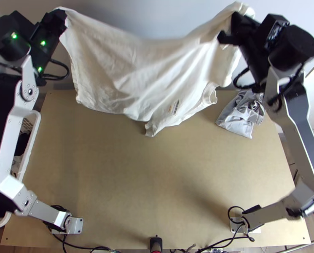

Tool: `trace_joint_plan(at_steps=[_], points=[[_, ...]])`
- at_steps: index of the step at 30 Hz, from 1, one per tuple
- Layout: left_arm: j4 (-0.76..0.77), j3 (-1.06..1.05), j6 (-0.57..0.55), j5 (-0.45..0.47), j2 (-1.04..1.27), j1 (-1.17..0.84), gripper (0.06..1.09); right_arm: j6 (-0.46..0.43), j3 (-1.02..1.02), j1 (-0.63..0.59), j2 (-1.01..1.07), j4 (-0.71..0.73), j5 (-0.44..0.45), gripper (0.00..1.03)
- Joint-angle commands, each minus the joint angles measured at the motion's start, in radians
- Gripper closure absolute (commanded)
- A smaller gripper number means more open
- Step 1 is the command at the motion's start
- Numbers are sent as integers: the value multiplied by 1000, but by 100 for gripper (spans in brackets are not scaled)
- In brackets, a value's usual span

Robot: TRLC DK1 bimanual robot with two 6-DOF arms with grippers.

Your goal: Fold the t-shirt

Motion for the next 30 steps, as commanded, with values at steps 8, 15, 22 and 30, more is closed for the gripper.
trace_joint_plan(at_steps=[8, 15, 22, 30], points=[[194, 163, 72, -104, 148, 72, 100, -82, 283, -109, 210, 216, 45, 96], [214, 134, 89, -107, 168, 71, 100, -132, 285, -97, 217, 294, 41, 96], [214, 93, 89, -101, 182, 62, 100, -139, 191, -55, 210, 248, 41, 96], [180, -71, 132, -67, 114, 85, 100, -179, -223, -37, 42, 314, 27, 96]])
